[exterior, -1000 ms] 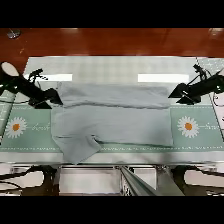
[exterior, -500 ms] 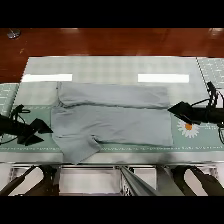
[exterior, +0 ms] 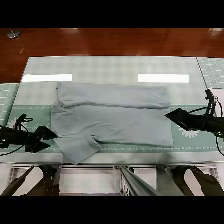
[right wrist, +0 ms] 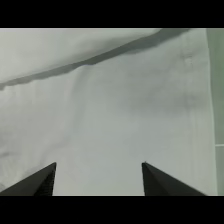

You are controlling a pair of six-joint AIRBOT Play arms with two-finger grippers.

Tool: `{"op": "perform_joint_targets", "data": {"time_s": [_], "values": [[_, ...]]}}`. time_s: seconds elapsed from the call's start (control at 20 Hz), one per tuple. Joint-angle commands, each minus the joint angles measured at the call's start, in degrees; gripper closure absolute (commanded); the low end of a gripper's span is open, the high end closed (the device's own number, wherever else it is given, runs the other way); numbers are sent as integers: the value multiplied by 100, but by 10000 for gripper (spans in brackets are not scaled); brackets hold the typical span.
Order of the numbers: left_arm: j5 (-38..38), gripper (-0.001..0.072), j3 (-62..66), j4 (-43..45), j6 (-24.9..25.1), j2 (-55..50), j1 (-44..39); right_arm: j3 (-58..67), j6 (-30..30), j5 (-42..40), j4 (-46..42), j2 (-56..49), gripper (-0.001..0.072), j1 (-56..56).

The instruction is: Fold the shirts.

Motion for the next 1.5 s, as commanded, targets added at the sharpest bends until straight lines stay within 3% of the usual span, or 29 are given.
{"op": "perform_joint_targets", "data": {"time_s": [0.0,0.15,0.35,0.4,0.45,0.5,0.65,0.95,1.35,1.4,1.45], "values": [[269,7,-192,-380,59,13,-243,-22,17,-83,15,26,92,-4],[785,6,-490,-748,57,-15,-793,-20,103,-181,15,26,91,-4],[741,10,-487,-769,61,-52,-1692,164,474,-551,-619,13,91,-367],[717,96,-479,-756,63,-52,-1821,262,621,-468,-1034,15,91,-638],[680,525,-470,-752,85,-52,-1871,321,756,-282,-1493,15,92,-920],[643,681,-457,-763,155,-50,-1864,321,892,33,-1965,13,91,-1209],[459,682,-210,-844,470,-48,-1851,31,1126,1038,-2752,-20,91,-1495],[431,681,192,-997,468,-37,-1856,-396,1108,1276,-2122,-538,91,-612],[452,680,192,-994,470,-37,-1856,-393,918,275,-1180,-1633,92,245],[470,680,197,-994,470,-37,-1856,-372,822,205,-999,-1650,103,245],[494,680,219,-990,487,-37,-1851,-315,809,214,-970,-1652,159,245]]}}
